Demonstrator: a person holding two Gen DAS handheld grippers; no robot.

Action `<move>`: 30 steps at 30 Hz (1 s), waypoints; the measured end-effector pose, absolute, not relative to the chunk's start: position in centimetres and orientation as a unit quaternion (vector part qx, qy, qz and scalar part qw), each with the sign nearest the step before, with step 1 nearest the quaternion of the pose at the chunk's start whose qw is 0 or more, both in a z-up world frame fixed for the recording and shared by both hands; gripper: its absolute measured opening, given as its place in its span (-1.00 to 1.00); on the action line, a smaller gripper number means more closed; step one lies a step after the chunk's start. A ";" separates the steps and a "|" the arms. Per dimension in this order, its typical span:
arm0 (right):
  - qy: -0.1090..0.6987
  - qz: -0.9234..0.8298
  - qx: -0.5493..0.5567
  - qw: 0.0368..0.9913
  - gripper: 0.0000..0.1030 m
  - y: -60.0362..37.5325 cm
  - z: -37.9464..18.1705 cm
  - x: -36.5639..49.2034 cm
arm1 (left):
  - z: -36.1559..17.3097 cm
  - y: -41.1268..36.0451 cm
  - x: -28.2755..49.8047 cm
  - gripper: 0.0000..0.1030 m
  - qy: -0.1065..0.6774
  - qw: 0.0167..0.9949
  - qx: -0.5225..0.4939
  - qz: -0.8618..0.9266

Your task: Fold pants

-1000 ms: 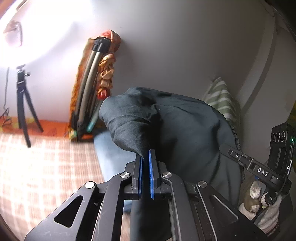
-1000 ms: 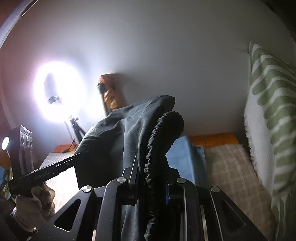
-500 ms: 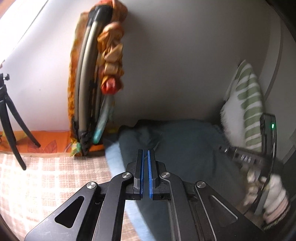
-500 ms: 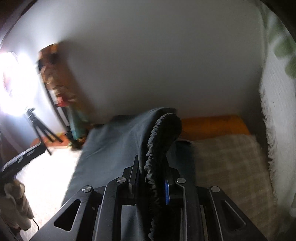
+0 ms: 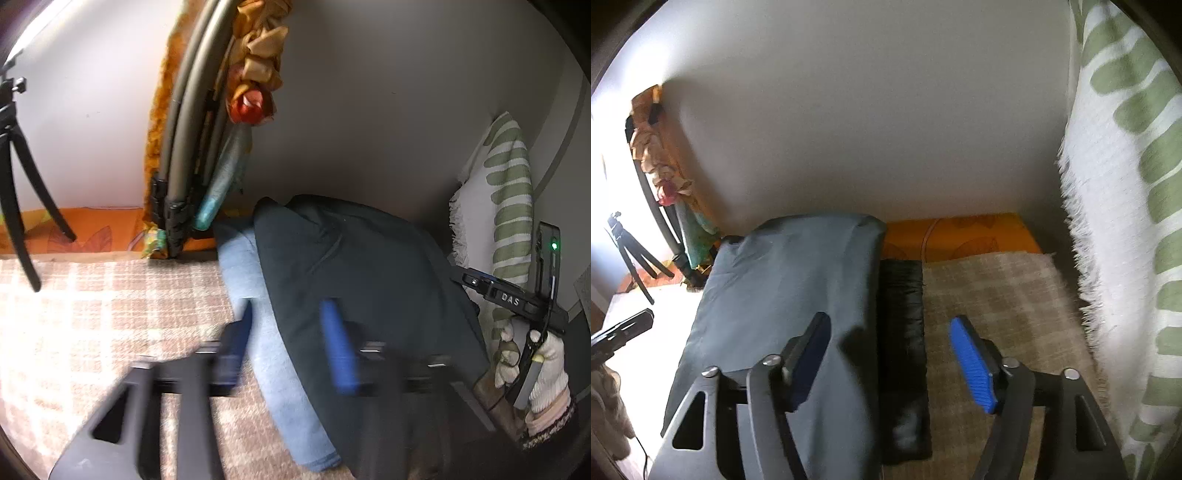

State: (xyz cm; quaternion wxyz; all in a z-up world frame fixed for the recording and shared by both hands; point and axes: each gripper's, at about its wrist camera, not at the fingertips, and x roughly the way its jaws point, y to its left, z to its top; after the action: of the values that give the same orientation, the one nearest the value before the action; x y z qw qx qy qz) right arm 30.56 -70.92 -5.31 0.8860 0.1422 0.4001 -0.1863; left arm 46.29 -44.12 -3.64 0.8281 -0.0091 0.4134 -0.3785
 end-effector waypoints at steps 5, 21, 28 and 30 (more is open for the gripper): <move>0.378 -0.200 0.154 0.891 0.50 -69.4 -3.5 28.9 | -2.3 -43.3 44.7 0.02 0.405 0.830 0.002 -0.384; 0.345 -0.221 0.153 0.899 0.72 -61.3 0.2 21.5 | 1.1 -38.9 37.9 0.18 0.387 0.832 0.026 -0.396; 0.336 -0.212 0.168 0.902 0.76 -57.7 1.5 18.4 | 2.6 -37.0 35.1 0.36 0.381 0.837 0.033 -0.392; 0.333 -0.211 0.171 0.903 0.76 -56.8 1.9 17.5 | 2.8 -36.8 34.4 0.36 0.385 0.835 0.038 -0.391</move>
State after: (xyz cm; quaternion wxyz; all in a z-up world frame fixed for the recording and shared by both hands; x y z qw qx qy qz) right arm 17.50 -56.83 1.91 0.9031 0.1707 0.3326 -0.2113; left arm 34.45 -36.77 2.77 0.8352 0.0384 0.3847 -0.3912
